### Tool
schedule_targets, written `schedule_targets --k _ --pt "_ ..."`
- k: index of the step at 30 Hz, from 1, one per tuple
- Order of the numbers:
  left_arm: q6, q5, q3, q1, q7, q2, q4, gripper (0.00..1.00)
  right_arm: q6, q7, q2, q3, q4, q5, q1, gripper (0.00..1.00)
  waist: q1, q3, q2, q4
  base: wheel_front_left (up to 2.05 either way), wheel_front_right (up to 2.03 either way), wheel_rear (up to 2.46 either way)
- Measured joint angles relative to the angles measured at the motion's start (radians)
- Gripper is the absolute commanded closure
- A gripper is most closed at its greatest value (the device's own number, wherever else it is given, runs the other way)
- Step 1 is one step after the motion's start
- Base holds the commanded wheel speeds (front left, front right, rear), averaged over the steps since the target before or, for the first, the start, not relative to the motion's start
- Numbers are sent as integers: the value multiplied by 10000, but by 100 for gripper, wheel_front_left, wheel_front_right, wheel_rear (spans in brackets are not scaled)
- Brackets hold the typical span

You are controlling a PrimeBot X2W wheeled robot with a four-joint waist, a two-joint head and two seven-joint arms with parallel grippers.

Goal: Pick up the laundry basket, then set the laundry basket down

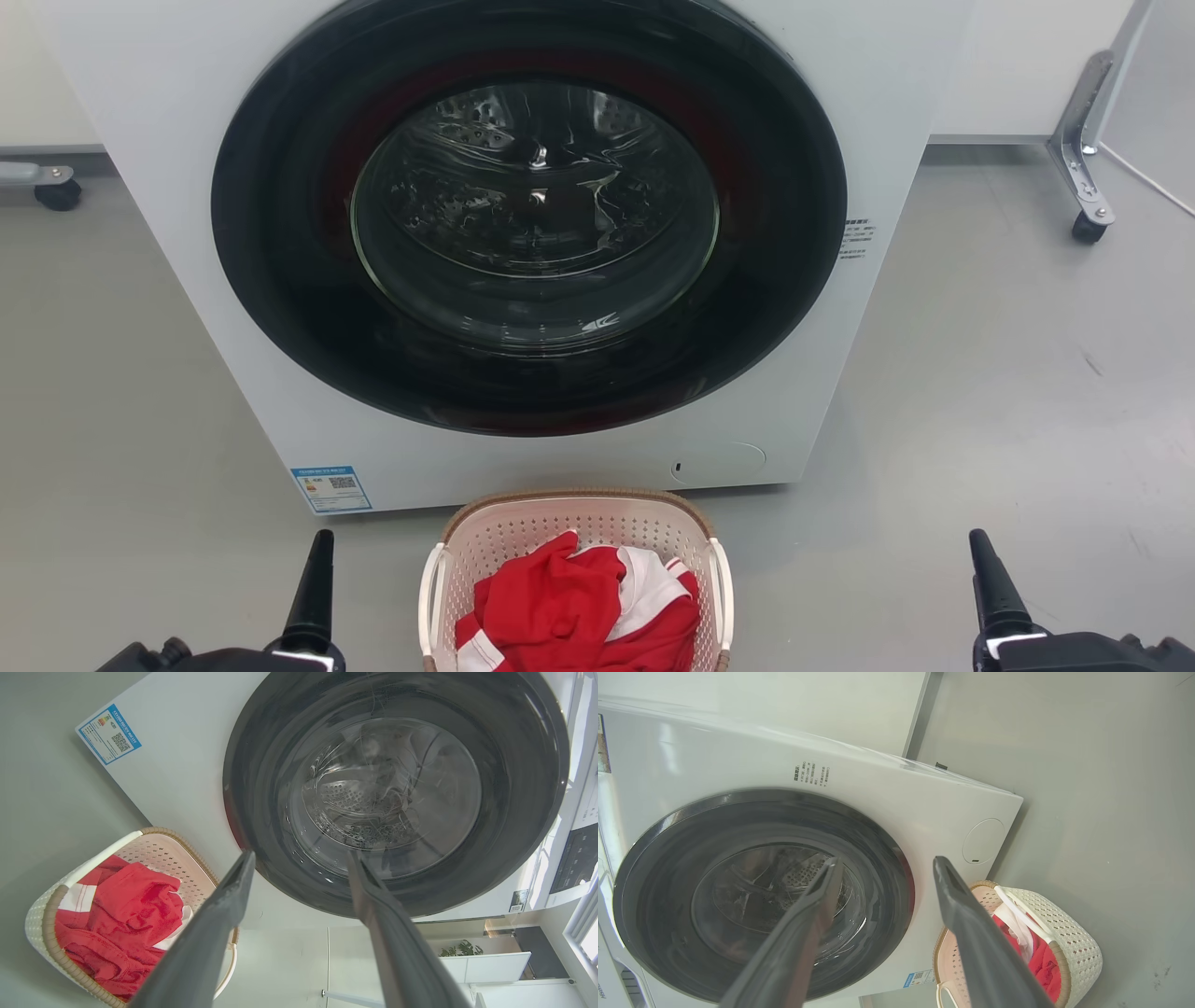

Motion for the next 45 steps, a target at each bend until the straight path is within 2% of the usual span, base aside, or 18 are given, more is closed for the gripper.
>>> schedule_targets --k 11,19,45 --pt "347 2165 -476 43 -405 192 -382 0 -286 -418 -111 537 -205 -2056 -59 0 0 29 0 10 0 0 0" --pt "598 4153 -874 168 -750 424 -658 0 -514 -732 -136 782 -362 -3457 -62 0 0 62 0 5 0 0 0" --pt "1294 8562 -1446 669 -1682 581 -1290 0 -1170 -1707 -144 1530 -792 -7271 40 0 -3 -12 0 27 0 0 0"
